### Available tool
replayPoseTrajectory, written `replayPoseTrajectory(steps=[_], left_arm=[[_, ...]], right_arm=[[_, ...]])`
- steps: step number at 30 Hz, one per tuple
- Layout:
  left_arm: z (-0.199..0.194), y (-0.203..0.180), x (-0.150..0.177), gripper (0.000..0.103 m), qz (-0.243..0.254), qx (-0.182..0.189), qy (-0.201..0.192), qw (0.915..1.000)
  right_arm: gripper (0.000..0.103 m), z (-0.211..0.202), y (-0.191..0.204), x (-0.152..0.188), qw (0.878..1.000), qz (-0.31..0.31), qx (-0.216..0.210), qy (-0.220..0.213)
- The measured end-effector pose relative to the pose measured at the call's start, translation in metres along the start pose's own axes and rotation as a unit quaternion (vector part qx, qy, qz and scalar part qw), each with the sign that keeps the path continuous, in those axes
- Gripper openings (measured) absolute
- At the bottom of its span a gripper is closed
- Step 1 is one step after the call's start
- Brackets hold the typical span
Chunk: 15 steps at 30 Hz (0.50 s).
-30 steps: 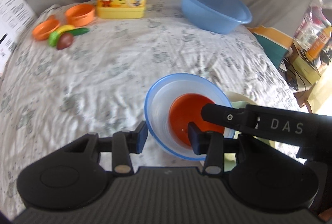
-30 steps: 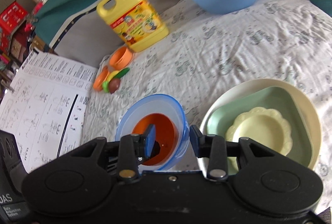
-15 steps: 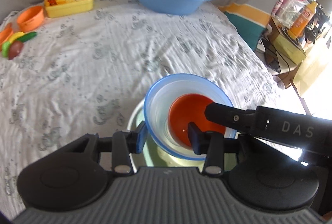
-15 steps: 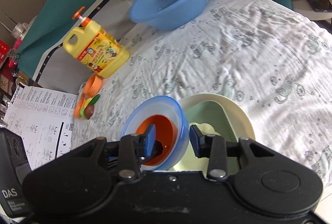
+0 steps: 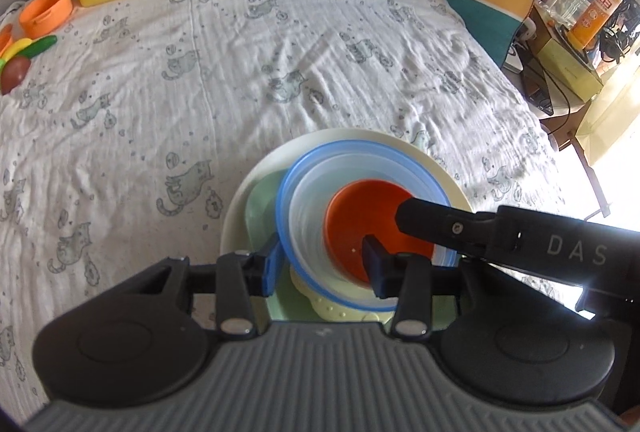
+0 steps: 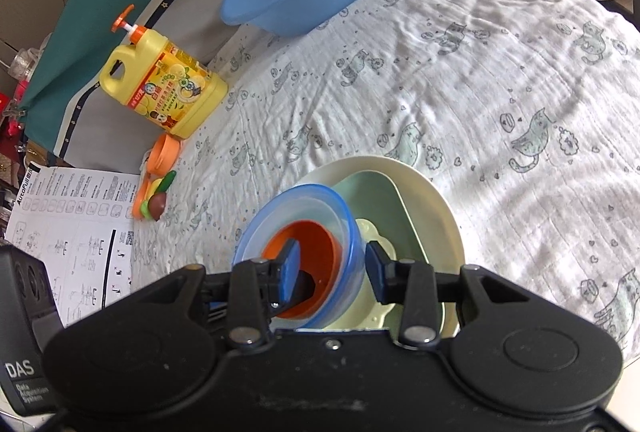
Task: Organize plates and bowls
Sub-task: 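Lift the nested bowls onto the yellow plate and open both grippers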
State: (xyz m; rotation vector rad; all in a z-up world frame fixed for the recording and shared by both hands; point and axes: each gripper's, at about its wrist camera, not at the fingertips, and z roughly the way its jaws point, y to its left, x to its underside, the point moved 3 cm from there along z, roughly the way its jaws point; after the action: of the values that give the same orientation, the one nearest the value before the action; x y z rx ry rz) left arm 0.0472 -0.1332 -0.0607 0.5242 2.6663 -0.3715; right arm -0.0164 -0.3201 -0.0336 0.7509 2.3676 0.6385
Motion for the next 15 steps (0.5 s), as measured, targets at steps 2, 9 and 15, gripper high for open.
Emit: replayPoseTrajectory(steps=[2, 9, 15], left_arm=[[0.0039, -0.0013, 0.0007, 0.045, 0.001, 0.001, 0.004, 1.0], [0.0079, -0.006, 0.0011, 0.049, 0.014, -0.005, 0.005, 0.9999], [0.0075, -0.0056, 0.0007, 0.049, 0.011, -0.002, 0.005, 0.9999]], right_arm=[[0.037, 0.0016, -0.0013, 0.0003, 1.0, -0.001, 0.0, 0.002], [0.038, 0.003, -0.0015, 0.0004, 1.0, -0.005, -0.003, 0.004], [0.039, 0.0036, -0.0006, 0.001, 1.0, -0.005, -0.002, 0.003]])
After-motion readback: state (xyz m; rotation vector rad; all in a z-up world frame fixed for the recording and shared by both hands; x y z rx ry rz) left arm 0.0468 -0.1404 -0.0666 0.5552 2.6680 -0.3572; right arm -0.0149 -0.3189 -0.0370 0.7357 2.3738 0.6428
